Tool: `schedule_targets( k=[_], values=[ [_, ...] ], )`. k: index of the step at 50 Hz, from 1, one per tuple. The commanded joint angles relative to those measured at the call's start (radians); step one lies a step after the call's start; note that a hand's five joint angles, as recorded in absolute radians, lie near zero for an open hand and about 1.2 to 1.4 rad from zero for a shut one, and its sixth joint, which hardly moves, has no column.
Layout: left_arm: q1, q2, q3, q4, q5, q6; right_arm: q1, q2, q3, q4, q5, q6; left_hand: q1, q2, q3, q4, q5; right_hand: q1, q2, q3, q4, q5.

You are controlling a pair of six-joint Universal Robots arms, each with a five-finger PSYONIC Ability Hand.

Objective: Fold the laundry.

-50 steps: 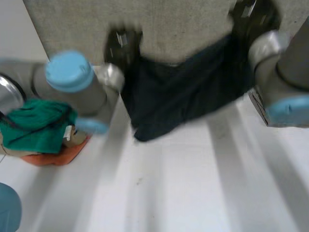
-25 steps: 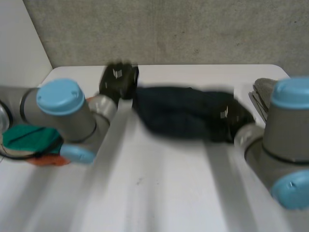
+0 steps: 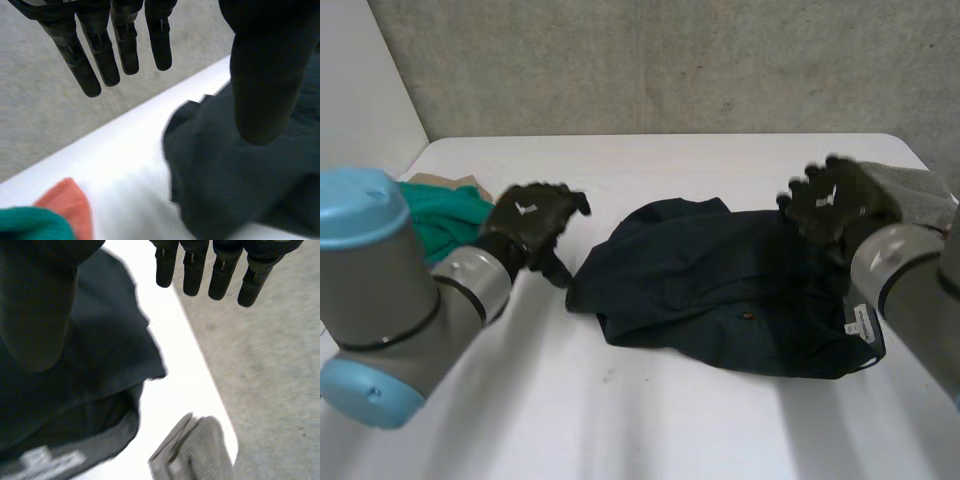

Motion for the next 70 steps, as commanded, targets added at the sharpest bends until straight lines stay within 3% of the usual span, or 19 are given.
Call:
schedule_targets(
  k=[1,12,19,20,23,24,25,31,35,39,46,53,60,65,68,69,70],
  values=[
    [0.039,-0.071,0.061,-0.010,0.000,-0.005,-0.008,0.035,-0.107,0.004,-0.039,0.096,0.000,0.008,0.001,0.022,0.026,-0.068,-0.058,-0.052,-0.063,-0.029],
    [0.035,-0.204,0.083,-0.104,0.059,-0.008,-0.008,0.299,-0.153,-0.014,-0.059,0.165,0.000,0.008,0.001,0.022,0.026,-0.051,-0.040,-0.034,-0.045,-0.011],
    [0.020,-0.338,0.182,-0.111,0.093,-0.009,-0.009,0.408,-0.159,-0.115,-0.058,0.188,0.038,0.046,0.039,0.060,0.064,0.028,0.039,0.045,0.034,0.068],
    [0.019,-0.351,0.198,-0.111,0.092,-0.008,-0.009,0.428,-0.158,-0.152,-0.055,0.187,0.076,0.084,0.077,0.098,0.102,0.133,0.144,0.150,0.139,0.173],
    [0.006,-0.401,0.265,-0.110,0.087,-0.008,-0.009,0.458,-0.162,-0.218,-0.055,0.187,0.626,0.635,0.628,0.648,0.652,0.511,0.522,0.528,0.517,0.551],
    [0.005,-0.410,0.280,-0.108,0.086,-0.008,-0.009,0.468,-0.165,-0.263,-0.053,0.184,0.773,0.782,0.775,0.795,0.799,0.885,0.896,0.902,0.890,0.924],
    [0.002,-0.417,0.306,-0.104,0.086,-0.005,-0.009,0.468,-0.167,-0.287,-0.052,0.181,0.960,0.969,0.962,0.983,0.986,1.098,1.109,1.115,1.103,1.137],
    [-0.007,-0.303,0.331,-0.101,0.052,-0.006,-0.011,0.436,-0.179,-0.319,-0.051,0.165,0.962,0.971,0.964,0.984,0.988,1.108,1.119,1.125,1.113,1.147],
    [-0.009,-0.107,0.281,-0.099,0.050,-0.009,-0.015,0.269,-0.187,-0.253,-0.058,0.168,0.962,0.971,0.964,0.984,0.988,1.108,1.119,1.125,1.113,1.147],
    [-0.009,0.071,0.239,-0.099,0.053,-0.008,-0.018,0.048,-0.274,-0.094,-0.076,0.156,0.962,0.971,0.964,0.984,0.988,1.108,1.119,1.125,1.113,1.147],
    [0.000,0.239,0.193,-0.104,0.058,0.000,-0.063,0.026,-0.463,0.170,-0.091,0.144,0.962,0.971,0.964,0.984,0.988,1.108,1.119,1.125,1.113,1.147],
    [0.002,0.166,0.176,-0.108,0.056,0.008,-0.088,0.084,-0.527,0.340,-0.147,0.142,0.962,0.971,0.964,0.984,0.988,1.108,1.119,1.125,1.113,1.147],
    [0.002,-0.110,0.332,-0.099,0.050,0.054,-0.091,0.299,-0.622,0.316,-0.142,0.147,0.962,0.971,0.964,0.984,0.988,1.108,1.119,1.125,1.113,1.147],
    [-0.001,-0.267,0.616,-0.015,0.024,0.109,-0.077,0.483,-0.908,0.125,-0.081,0.177,0.962,0.971,0.964,0.984,0.988,1.108,1.119,1.125,1.113,1.147],
    [-0.007,-0.304,0.782,0.153,-0.008,0.117,-0.077,0.534,-1.062,-0.026,-0.029,0.213,0.962,0.971,0.964,0.984,0.988,1.108,1.119,1.125,1.113,1.147],
    [0.000,-0.304,0.813,0.215,-0.020,0.112,-0.075,0.550,-1.143,-0.146,-0.012,0.239,0.962,0.971,0.964,0.984,0.988,1.108,1.119,1.125,1.113,1.147],
    [0.006,-0.307,0.854,0.350,-0.045,0.106,-0.075,0.555,-1.171,-0.204,-0.012,0.256,0.962,0.971,0.964,0.984,0.988,1.108,1.119,1.125,1.113,1.147]
  ],
)
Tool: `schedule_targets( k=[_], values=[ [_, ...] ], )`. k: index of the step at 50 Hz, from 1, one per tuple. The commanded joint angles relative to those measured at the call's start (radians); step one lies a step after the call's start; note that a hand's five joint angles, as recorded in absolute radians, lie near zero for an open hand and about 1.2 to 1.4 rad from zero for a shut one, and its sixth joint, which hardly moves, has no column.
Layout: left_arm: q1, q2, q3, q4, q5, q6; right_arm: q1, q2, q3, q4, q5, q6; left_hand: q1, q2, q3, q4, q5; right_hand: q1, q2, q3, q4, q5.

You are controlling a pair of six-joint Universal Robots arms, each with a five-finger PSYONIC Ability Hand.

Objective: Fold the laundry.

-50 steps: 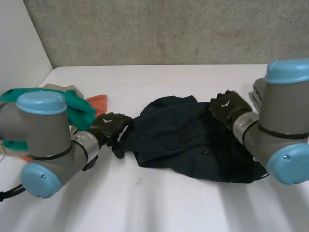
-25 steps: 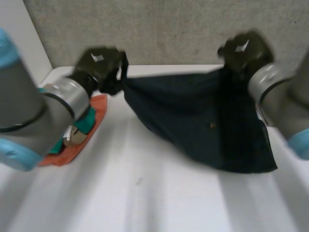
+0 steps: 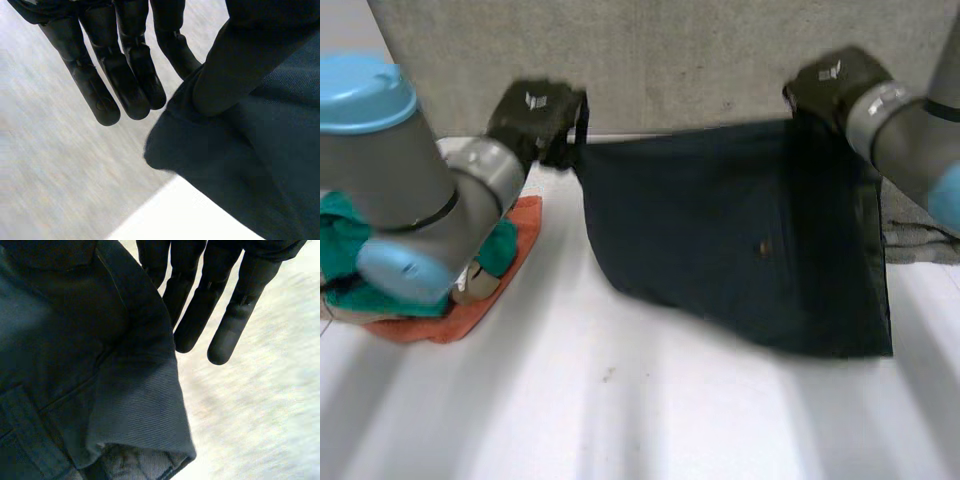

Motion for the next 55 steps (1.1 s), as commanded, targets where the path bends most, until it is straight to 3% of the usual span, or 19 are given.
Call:
schedule_targets(
  k=[1,4,7,14,21,27,31,37,41,45,49,55],
  values=[
    [0.010,-0.081,0.324,0.448,-0.089,0.018,0.008,0.130,-0.379,-0.454,0.091,0.105,0.243,0.198,0.203,0.196,0.248,0.266,0.215,0.204,0.199,0.232],
    [0.011,-0.075,0.339,0.680,-0.143,0.016,0.010,0.104,-0.371,-0.654,0.091,0.174,0.243,0.198,0.203,0.196,0.248,0.266,0.215,0.204,0.199,0.232],
    [0.005,-0.072,0.325,0.731,-0.143,0.016,0.002,0.049,-0.306,-0.737,0.081,0.205,0.243,0.198,0.203,0.196,0.248,0.266,0.215,0.204,0.199,0.232],
    [0.004,-0.067,0.204,0.533,-0.149,0.011,0.007,0.027,-0.125,-0.731,0.008,0.209,0.243,0.198,0.203,0.196,0.248,0.266,0.215,0.204,0.199,0.232],
    [0.004,-0.037,-0.091,0.405,-0.151,0.018,0.005,0.065,0.015,-0.638,-0.037,0.203,0.243,0.198,0.203,0.196,0.248,0.266,0.215,0.204,0.199,0.232],
    [-0.016,-0.029,-0.337,0.311,-0.149,0.024,0.007,0.191,0.135,-0.431,-0.118,0.179,0.243,0.198,0.203,0.196,0.248,0.266,0.215,0.204,0.199,0.232],
    [-0.022,-0.029,-0.434,0.206,-0.149,0.027,0.021,0.257,0.196,-0.250,-0.121,0.091,0.243,0.198,0.203,0.196,0.248,0.266,0.215,0.204,0.199,0.232],
    [-0.016,0.044,-0.535,0.033,-0.143,0.057,0.042,0.248,0.296,-0.006,-0.109,0.004,0.243,0.198,0.203,0.196,0.248,0.266,0.215,0.204,0.199,0.232],
    [-0.018,0.139,-0.613,-0.072,-0.140,0.105,0.039,0.161,0.415,0.095,-0.087,0.002,0.243,0.198,0.203,0.196,0.248,0.266,0.215,0.204,0.199,0.232],
    [-0.024,0.264,-0.688,-0.157,-0.137,0.192,0.033,-0.014,0.578,0.146,-0.072,-0.028,0.243,0.198,0.203,0.196,0.248,0.266,0.215,0.204,0.199,0.232],
    [-0.030,0.368,-0.761,-0.263,-0.125,0.310,0.036,-0.144,0.739,0.178,-0.070,-0.134,0.243,0.198,0.203,0.196,0.248,0.266,0.215,0.204,0.199,0.232],
    [-0.122,0.443,-0.811,-0.484,-0.005,0.404,0.031,-0.260,0.942,0.180,-0.058,-0.260,0.243,0.198,0.203,0.196,0.248,0.266,0.215,0.204,0.199,0.232]
  ],
)
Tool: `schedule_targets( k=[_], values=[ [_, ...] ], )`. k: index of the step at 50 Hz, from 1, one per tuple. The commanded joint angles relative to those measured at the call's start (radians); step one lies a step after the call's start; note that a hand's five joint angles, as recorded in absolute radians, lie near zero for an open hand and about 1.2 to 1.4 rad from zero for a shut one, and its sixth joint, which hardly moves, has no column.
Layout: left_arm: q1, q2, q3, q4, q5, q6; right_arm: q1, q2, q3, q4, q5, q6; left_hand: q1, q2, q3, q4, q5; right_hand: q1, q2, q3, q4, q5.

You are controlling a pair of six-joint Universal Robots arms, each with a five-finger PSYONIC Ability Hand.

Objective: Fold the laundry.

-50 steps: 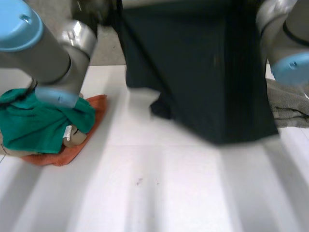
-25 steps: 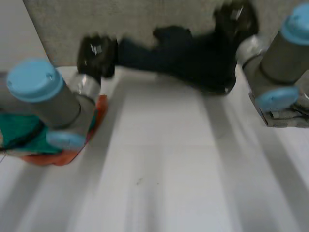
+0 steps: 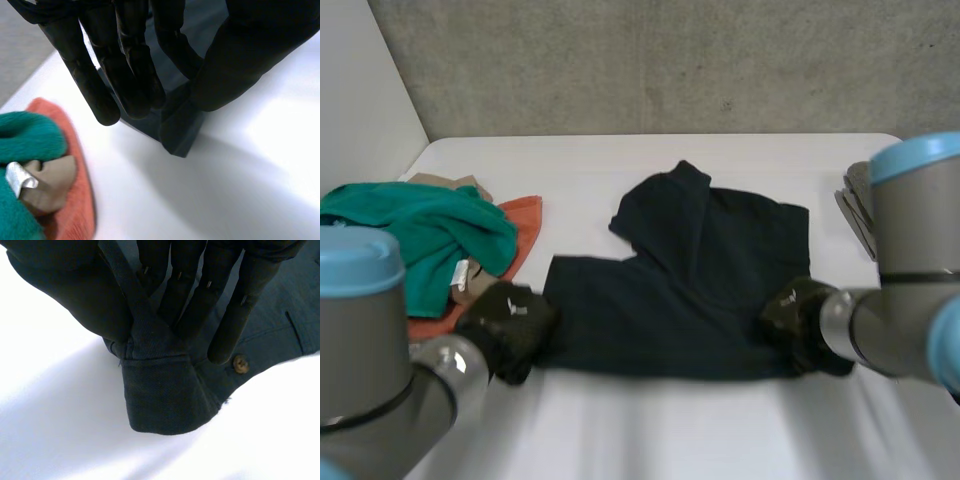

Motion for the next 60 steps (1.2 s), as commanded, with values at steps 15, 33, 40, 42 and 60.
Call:
schedule_targets(
  k=[15,33,40,42,60],
  values=[
    [-0.080,-0.130,0.271,0.113,0.152,0.102,0.000,-0.178,0.317,-0.233,0.004,-0.074,-0.809,-0.856,-0.849,-0.855,-0.830,0.266,0.215,0.203,0.196,0.213],
    [-0.036,-0.740,0.880,0.165,0.317,-0.004,-0.008,-0.176,0.345,-0.442,0.001,0.058,-0.371,-0.418,-0.411,-0.418,-0.392,0.266,0.215,0.203,0.196,0.213],
    [-0.014,-0.855,0.993,0.176,0.310,-0.004,-0.011,-0.175,0.353,-0.462,0.002,0.067,-0.300,-0.347,-0.341,-0.347,-0.321,0.266,0.215,0.203,0.196,0.213],
    [-0.014,-0.872,1.007,0.176,0.310,-0.004,-0.011,-0.175,0.353,-0.466,0.002,0.067,-0.303,-0.350,-0.344,-0.350,-0.324,0.266,0.215,0.203,0.196,0.213],
    [-0.011,-0.916,1.066,0.242,-0.008,0.049,-0.008,-0.182,0.357,-0.496,0.005,0.072,0.243,0.195,0.202,0.196,0.222,0.266,0.215,0.203,0.196,0.213]
  ],
)
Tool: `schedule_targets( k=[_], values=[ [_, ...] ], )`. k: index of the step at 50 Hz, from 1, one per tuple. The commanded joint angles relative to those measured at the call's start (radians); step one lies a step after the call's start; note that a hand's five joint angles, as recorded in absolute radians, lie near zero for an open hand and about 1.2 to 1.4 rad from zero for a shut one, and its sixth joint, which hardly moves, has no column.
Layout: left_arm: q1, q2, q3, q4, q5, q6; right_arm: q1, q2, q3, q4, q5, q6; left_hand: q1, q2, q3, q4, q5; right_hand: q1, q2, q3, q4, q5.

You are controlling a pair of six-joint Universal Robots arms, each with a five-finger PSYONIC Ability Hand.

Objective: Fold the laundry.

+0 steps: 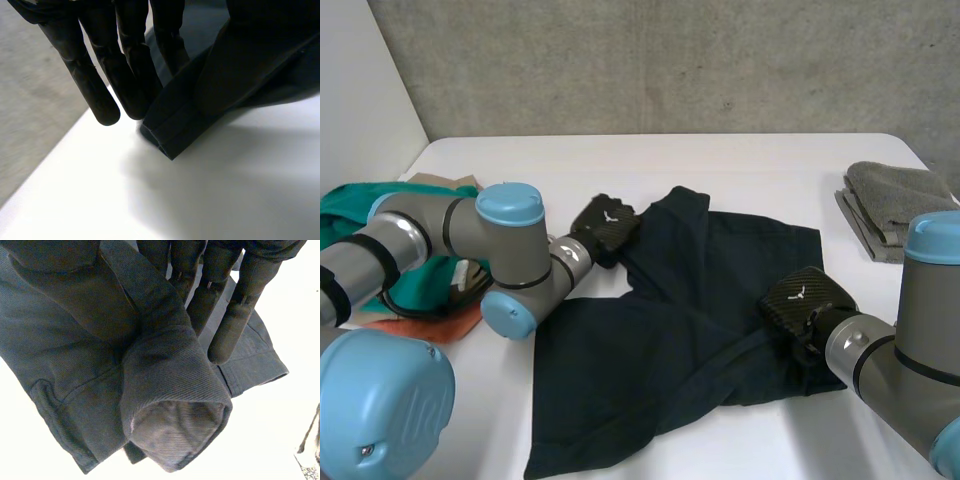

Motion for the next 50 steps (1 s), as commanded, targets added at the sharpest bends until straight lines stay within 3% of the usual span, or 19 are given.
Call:
schedule_targets(
  k=[1,3,9,17,22,25,29,35,37,44,50],
  values=[
    [-0.002,0.004,0.012,0.033,-0.249,0.065,0.003,-0.007,0.000,-0.005,0.001,0.007,0.238,0.200,0.207,0.200,0.241,0.266,0.215,0.203,0.196,0.204],
    [-0.011,0.027,-0.032,0.005,-0.320,0.130,0.005,-0.010,-0.011,-0.005,0.001,0.016,0.238,0.200,0.207,0.200,0.241,0.266,0.215,0.203,0.196,0.204],
    [-0.010,0.154,-0.190,-0.076,-0.415,0.299,0.009,-0.010,-0.037,-0.002,0.003,0.021,0.238,0.200,0.207,0.200,0.241,0.266,0.215,0.203,0.196,0.204],
    [-0.023,0.162,-0.217,-0.084,-0.435,0.297,0.020,-0.005,-0.021,-0.004,0.004,0.024,0.238,0.200,0.207,0.200,0.241,0.266,0.215,0.203,0.196,0.204],
    [-0.028,0.157,-0.195,-0.102,-0.494,0.290,0.017,-0.005,-0.009,-0.002,0.009,0.022,0.238,0.200,0.207,0.200,0.241,0.266,0.215,0.203,0.196,0.204],
    [-0.039,0.180,-0.209,-0.114,-0.498,0.264,0.006,-0.010,0.002,-0.004,0.004,0.022,-0.779,-0.817,-0.810,-0.818,-0.777,0.266,0.215,0.203,0.196,0.204],
    [-0.043,0.315,-0.262,-0.136,-0.495,0.143,0.005,-0.010,-0.005,-0.019,0.003,0.039,-0.821,-0.859,-0.852,-0.860,-0.819,0.266,0.215,0.203,0.196,0.204],
    [-0.016,0.613,-0.475,-0.157,-0.451,-0.126,0.006,-0.010,-0.018,-0.059,0.001,0.131,-0.812,-0.850,-0.844,-0.851,-0.810,0.266,0.215,0.203,0.196,0.204],
    [-0.010,0.712,-0.583,-0.191,-0.397,-0.201,0.006,-0.008,-0.023,-0.062,0.001,0.154,-0.771,-0.809,-0.803,-0.810,-0.769,0.266,0.215,0.203,0.196,0.204],
    [-0.010,0.925,-0.938,-0.291,-0.164,-0.279,0.012,-0.002,-0.025,-0.065,0.001,0.165,-0.701,-0.739,-0.732,-0.739,-0.699,0.266,0.215,0.203,0.196,0.204],
    [-0.011,0.957,-1.138,-0.295,-0.078,-0.283,0.009,-0.002,-0.023,-0.067,0.003,0.165,-0.710,-0.747,-0.741,-0.748,-0.707,0.266,0.215,0.203,0.196,0.204]
  ],
)
